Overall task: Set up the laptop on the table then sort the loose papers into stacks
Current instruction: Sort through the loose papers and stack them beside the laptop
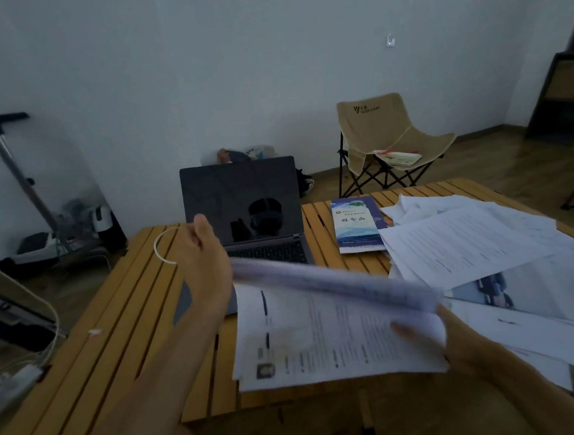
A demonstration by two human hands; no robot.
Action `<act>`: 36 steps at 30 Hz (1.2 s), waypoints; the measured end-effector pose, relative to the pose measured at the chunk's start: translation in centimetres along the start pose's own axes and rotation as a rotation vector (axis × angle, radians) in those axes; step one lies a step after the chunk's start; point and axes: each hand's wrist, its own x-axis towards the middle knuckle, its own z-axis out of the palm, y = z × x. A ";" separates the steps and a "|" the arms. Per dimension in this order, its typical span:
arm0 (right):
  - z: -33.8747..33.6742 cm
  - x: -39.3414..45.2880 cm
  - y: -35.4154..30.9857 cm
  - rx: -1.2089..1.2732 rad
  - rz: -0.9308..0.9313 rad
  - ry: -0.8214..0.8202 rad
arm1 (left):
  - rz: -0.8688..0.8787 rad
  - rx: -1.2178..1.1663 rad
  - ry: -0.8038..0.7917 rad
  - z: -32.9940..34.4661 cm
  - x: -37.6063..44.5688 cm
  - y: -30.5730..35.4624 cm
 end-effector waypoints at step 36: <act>-0.6 0.2 1.1 0.067 0.024 0.018 | 0.030 0.473 -0.395 1.9 -4.8 -4.0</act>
